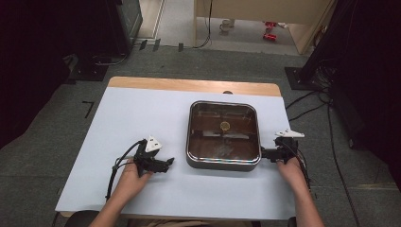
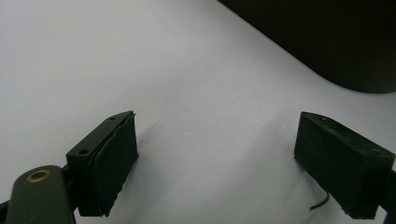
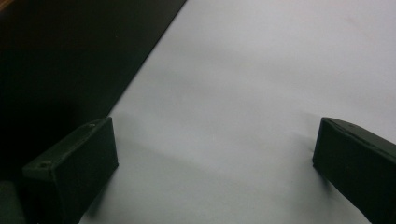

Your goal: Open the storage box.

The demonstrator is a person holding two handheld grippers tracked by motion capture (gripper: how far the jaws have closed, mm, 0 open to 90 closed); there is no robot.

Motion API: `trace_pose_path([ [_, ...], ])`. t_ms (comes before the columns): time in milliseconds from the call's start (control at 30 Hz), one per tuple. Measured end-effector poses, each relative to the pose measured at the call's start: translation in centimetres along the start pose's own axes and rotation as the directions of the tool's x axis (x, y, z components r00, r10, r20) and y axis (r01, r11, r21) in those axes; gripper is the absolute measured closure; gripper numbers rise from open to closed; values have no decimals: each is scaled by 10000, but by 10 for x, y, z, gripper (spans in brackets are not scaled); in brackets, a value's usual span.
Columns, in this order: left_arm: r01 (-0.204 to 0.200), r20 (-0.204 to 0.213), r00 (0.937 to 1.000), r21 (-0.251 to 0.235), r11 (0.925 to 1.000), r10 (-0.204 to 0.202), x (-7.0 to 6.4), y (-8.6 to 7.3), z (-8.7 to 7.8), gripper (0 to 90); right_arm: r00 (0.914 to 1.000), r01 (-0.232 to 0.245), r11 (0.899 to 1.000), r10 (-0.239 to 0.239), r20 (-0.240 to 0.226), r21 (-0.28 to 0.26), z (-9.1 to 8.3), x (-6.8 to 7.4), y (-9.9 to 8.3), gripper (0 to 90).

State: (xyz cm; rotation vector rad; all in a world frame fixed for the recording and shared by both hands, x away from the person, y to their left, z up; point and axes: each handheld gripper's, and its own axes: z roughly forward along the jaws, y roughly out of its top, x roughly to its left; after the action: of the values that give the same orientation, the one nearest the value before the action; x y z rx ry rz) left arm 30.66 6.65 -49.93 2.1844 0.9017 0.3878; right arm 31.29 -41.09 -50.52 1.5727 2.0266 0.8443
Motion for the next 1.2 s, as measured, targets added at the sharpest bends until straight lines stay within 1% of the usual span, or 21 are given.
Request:
trace_pose_path([
  [700, 9, -11, 10000, 14, 10000, -9, 0, 0, 0, 126, 10000, -8, 10000, 8, -11, -7, 0, 0, 0, 0],
  [967, 25, -52, 10000, 98, 9999, -24, -1, 4, 4, 93, 10000, -5, 10000, 5, -9, -7, 0, 0, 0, 0],
  [1133, 31, -59, 10000, 143, 9999, -30, -1, 4, 4, 92, 10000, -3, 10000, 3, -8, -9, 0, 0, 0, 0],
  [1200, 37, -62, 10000, 248, 9997, -35, -1, 6, 5, 89, 10000, -4, 10000, 4, -11, -4, 0, 0, 0, 0],
])
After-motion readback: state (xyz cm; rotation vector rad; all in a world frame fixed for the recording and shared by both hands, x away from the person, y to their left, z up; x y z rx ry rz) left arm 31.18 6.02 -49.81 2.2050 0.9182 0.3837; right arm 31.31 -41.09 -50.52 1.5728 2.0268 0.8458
